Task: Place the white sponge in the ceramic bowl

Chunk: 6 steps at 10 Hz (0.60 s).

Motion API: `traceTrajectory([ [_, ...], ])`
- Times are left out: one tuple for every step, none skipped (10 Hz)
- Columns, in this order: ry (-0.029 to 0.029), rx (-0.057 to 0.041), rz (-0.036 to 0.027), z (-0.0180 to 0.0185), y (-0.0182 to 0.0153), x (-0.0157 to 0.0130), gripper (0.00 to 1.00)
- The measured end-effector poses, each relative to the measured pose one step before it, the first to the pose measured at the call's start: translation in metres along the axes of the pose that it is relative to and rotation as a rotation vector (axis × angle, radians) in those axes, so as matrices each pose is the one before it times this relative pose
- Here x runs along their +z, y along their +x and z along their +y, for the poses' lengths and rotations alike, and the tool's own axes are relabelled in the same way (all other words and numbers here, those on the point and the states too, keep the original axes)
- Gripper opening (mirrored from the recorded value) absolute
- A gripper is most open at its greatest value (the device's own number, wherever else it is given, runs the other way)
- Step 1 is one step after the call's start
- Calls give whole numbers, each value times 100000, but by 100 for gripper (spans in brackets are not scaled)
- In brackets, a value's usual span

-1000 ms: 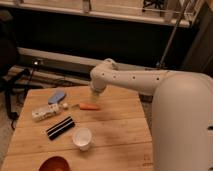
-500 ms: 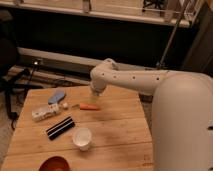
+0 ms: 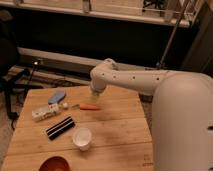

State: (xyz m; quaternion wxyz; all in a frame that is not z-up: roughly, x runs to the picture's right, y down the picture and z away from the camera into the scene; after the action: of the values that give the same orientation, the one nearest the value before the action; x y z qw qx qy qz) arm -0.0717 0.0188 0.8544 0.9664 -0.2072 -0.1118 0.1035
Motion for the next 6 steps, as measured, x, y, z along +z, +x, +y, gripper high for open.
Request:
traceTrajectory([
  [-3,-7,-2,2,-3,2,80],
  [163,-503,155,-67,-39,8,80],
  [111,-948,-178,-127,-115,42,80],
  [112,-2687,-609,-312,-249,167,80],
  [-116,-3340,-1109,-373,-460,244,80],
  [-976,-6949,-2282,-582,-1251,664,80],
])
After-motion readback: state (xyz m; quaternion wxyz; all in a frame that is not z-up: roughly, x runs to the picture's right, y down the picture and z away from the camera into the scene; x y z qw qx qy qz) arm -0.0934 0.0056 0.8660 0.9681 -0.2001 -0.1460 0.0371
